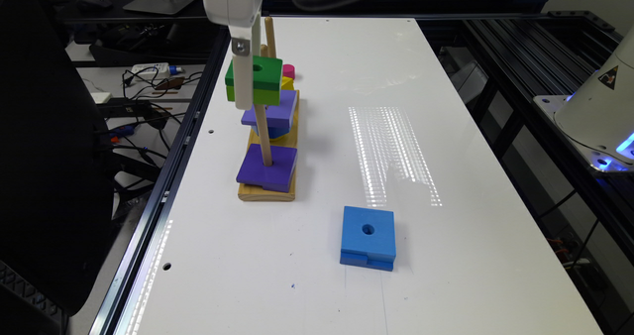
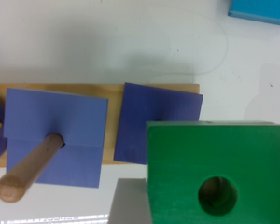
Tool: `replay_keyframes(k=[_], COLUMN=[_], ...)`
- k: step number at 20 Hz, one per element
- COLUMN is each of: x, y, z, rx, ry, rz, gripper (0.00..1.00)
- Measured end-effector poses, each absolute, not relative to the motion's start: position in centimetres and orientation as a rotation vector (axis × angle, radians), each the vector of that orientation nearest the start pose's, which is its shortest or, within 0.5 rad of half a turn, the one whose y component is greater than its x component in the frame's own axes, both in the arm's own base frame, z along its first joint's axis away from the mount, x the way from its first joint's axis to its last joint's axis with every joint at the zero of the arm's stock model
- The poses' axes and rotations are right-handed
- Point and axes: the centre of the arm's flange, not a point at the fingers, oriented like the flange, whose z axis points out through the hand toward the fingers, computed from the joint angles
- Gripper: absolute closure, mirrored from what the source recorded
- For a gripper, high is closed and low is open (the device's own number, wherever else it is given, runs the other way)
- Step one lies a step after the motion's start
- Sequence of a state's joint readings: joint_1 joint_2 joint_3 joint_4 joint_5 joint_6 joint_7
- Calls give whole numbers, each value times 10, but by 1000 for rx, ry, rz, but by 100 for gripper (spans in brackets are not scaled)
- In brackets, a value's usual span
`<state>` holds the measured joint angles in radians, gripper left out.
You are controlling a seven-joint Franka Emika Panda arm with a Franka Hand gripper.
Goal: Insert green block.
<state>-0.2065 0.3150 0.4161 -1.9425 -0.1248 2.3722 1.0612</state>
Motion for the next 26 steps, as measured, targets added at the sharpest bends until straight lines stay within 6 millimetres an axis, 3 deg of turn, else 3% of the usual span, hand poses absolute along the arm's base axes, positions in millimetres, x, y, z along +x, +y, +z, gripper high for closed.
replay_keyframes(k=[26], x=[617], y=[114], z=[334], rx=[-2788], ry=[1171], rz=[-139], gripper=[100])
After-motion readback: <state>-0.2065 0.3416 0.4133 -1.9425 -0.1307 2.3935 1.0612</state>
